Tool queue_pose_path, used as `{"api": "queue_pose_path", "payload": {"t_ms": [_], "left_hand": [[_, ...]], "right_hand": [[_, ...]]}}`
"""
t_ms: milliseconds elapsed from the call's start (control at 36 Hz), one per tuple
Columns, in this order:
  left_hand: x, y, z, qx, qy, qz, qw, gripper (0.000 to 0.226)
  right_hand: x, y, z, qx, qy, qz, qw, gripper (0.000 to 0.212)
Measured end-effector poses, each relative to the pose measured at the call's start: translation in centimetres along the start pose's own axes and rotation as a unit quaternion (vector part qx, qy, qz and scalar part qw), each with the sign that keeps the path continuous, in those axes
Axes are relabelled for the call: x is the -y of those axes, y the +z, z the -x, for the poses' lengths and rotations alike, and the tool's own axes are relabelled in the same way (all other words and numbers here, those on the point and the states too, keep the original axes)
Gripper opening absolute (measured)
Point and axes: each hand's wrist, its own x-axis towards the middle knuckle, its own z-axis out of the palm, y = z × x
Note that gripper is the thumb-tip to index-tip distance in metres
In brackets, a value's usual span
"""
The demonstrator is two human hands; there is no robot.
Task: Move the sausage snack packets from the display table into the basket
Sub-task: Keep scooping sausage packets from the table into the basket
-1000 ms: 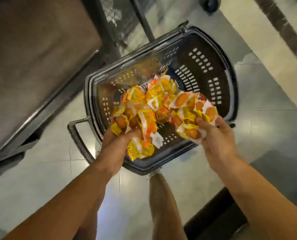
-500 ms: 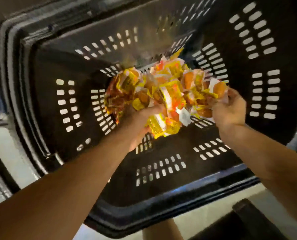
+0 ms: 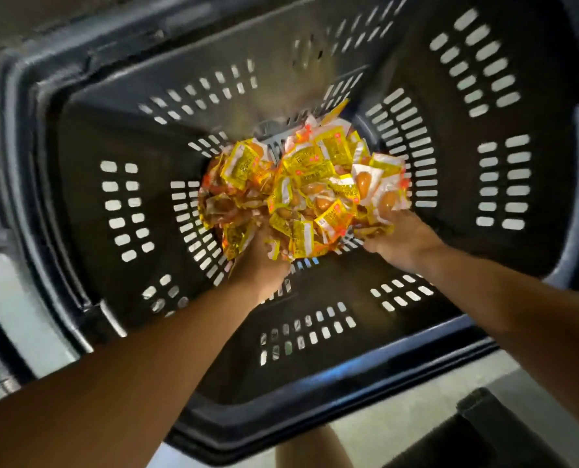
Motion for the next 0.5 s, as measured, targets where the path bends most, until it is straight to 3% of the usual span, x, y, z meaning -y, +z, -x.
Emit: {"api": "queue_pose_path", "payload": {"t_ms": [111,222,333,500], "left_hand": [[-0.5,-1.8,3.5,0.009,0.02,-0.065,0.998,0.071],[-1.8,-4.6,8.7,-0.017,0.056,-0.124,0.99,0.067],[-4.4,-8.0,15.9,-0.048,0.09,-0.137,0.985,0.063],[-8.2,-13.7,29.6,-0.067,0.204,-0.136,0.967,0.066]], "right_hand": [[-0.1,-1.7,4.6,0.026,-0.009,0.01,1.0,0.05],[0.7,-4.2,9.8,0.06,-0.078,0.03,0.995,0.042],[2.0,-6.6,15.7,0.034,-0.104,0.065,0.992,0.035],[3.8,-9.7,27.4,-0.026,-0.16,-0.017,0.987,0.037]]}}
